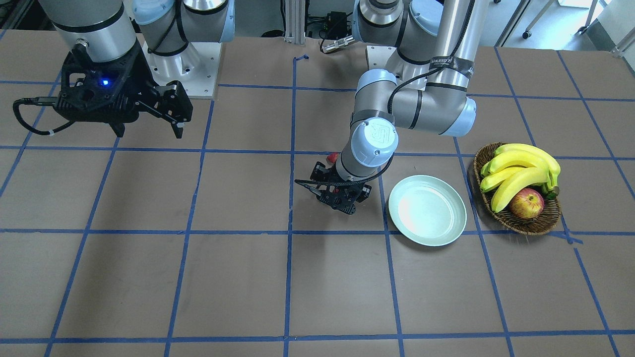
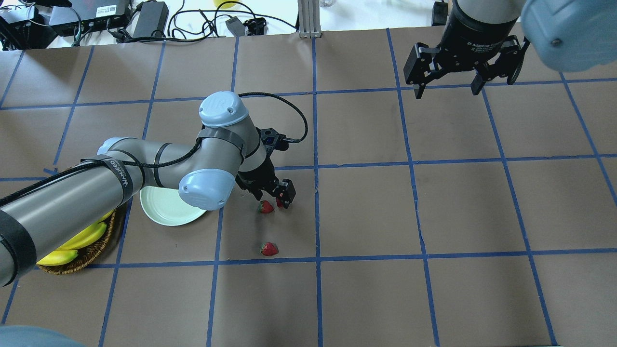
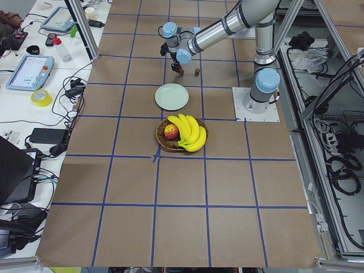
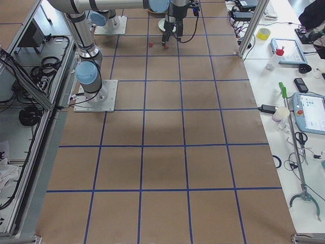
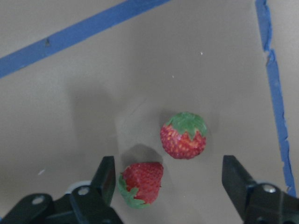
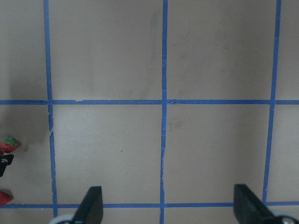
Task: Collect all strawberries into plate
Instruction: 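Lower the left gripper over the cluster of strawberries, then close the left gripper on the strawberry nearest the plate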
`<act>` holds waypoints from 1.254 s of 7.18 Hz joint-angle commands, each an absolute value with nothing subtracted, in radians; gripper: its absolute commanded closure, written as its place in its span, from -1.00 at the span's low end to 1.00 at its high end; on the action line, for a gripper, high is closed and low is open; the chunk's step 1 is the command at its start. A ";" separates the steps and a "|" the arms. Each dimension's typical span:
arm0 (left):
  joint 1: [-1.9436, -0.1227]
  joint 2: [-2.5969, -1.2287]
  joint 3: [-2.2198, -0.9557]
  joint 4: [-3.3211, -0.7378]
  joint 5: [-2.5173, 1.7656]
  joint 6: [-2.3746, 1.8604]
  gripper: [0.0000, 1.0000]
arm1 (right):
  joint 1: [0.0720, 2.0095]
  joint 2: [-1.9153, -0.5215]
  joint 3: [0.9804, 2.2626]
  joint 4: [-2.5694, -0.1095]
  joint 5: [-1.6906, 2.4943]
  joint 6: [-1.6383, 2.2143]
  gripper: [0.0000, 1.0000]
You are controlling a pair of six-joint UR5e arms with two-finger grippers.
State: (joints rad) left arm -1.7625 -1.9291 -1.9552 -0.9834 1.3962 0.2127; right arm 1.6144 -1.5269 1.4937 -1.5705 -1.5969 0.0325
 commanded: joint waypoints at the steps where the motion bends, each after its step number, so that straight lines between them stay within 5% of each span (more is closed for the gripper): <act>1: -1.763 -1.930 -1.956 -0.983 1.393 0.213 -0.25 | 1.614 -1.528 1.468 -1.519 -1.598 0.031 -1.00; 9: -1.763 -1.936 -1.951 -0.966 1.364 0.212 -0.22 | 1.615 -1.528 1.457 -1.517 -1.592 0.032 -1.00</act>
State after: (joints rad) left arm -1.7625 -1.9325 -1.9521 -0.9732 1.3665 0.2119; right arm 1.6159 -1.5289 1.4581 -1.5158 -1.5927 0.0342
